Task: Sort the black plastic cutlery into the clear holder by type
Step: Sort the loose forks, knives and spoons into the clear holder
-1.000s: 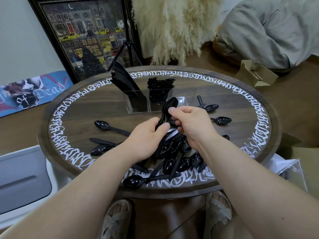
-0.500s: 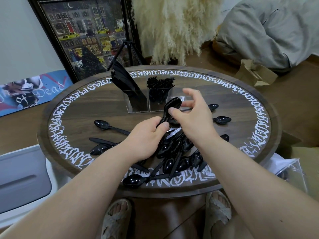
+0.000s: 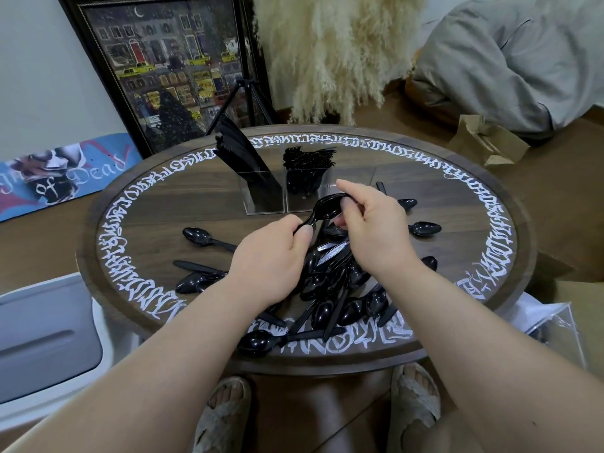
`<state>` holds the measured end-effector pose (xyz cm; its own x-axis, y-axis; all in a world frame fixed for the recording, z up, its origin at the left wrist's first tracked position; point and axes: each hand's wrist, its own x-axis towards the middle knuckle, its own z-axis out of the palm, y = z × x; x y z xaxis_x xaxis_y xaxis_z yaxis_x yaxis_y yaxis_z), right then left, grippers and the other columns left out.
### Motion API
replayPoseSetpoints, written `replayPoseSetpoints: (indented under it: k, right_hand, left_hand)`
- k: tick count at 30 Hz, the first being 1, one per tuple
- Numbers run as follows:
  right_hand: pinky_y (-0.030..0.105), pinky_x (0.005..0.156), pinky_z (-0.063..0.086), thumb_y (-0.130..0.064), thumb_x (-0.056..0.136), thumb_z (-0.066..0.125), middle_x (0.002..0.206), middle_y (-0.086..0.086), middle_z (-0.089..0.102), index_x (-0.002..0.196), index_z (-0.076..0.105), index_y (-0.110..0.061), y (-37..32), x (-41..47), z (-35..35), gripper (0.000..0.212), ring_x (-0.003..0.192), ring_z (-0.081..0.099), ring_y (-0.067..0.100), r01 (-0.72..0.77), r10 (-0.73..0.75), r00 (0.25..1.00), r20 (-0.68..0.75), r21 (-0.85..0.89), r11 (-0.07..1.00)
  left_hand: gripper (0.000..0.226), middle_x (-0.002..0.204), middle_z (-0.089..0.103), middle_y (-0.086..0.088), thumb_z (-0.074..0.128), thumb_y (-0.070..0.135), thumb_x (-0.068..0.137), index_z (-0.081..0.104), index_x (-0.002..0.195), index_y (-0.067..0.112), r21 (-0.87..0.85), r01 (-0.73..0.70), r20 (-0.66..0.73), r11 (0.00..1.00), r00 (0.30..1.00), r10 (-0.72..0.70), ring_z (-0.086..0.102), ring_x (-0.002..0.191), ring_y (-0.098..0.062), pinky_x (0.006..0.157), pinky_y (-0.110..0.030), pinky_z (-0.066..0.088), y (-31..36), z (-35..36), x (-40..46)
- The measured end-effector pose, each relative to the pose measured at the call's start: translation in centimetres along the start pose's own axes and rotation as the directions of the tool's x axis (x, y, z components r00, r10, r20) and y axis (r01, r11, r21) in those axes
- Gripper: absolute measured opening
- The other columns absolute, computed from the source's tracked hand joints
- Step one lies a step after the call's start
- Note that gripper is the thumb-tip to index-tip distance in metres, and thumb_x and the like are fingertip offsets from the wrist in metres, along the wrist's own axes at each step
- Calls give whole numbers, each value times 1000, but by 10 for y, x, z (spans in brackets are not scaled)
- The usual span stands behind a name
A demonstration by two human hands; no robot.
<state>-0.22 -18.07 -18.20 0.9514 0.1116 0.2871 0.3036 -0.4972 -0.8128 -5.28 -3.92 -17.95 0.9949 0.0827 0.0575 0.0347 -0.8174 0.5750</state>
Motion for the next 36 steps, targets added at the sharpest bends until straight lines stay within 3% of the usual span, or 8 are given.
replayPoseSetpoints:
  k: [4,8,13,17,22,25,30,36]
  right_hand:
    - [19,65,51,-7,95,53,77,-1,67,115,67,-15,-4,3,-6,25,66,62,6,-211,205,977,60,406,889]
    - [18,62,51,-3,95,52,77,-1,67,101,69,-16,-6,-1,-15,22,63,59,6,-265,238,964,119,507,820]
    - [26,70,57,-2,93,54,73,-6,70,89,70,-24,-10,-7,-39,28,65,63,5,-143,163,986,-26,354,924]
    - [36,75,58,-8,93,57,78,-13,68,96,67,-34,-14,0,-75,29,73,68,16,15,34,951,-308,155,988]
    - [38,83,57,-17,93,54,90,-9,69,112,70,-12,-7,32,-98,25,84,69,16,178,-161,847,-507,-15,984]
    - [39,90,54,-16,93,53,102,5,72,114,69,-7,2,58,-93,28,94,69,18,251,-280,830,-482,-125,960]
    - [4,91,35,-6,90,56,107,8,71,113,69,-4,21,85,-68,27,97,64,14,315,-417,861,-293,-336,887]
    - [22,91,39,-2,90,53,112,10,69,116,68,-6,44,91,-45,30,104,63,26,282,-334,941,-53,-422,862]
  left_hand:
    - [30,69,53,2,28,36,102,49,91,17,29,-63,-29,998,998,64,52,74,-23,68,-37,40,1,-2,0]
    - [29,71,55,2,33,36,101,55,97,18,12,-111,-32,994,993,112,54,78,-22,72,-37,42,7,-2,3]
    - [31,109,64,3,40,38,99,58,121,28,-24,-139,-67,990,988,137,54,105,-19,90,-37,43,16,11,12]
    - [47,146,40,1,39,30,100,34,147,22,10,-179,-100,984,979,179,31,133,-21,109,-33,27,23,22,26]
    - [56,159,15,4,39,24,100,19,152,17,163,-185,-61,969,978,197,19,140,-22,115,-37,23,29,38,47]
    - [58,160,9,6,39,23,99,15,152,18,177,-160,-23,971,986,167,18,139,-22,113,-41,27,32,44,56]
    - [62,159,5,11,40,23,98,11,153,22,183,-133,-32,974,990,141,19,137,-21,109,-41,31,33,46,67]
    - [62,160,2,12,42,26,98,12,152,24,149,-105,-13,983,994,108,16,138,-23,108,-44,29,35,52,76]
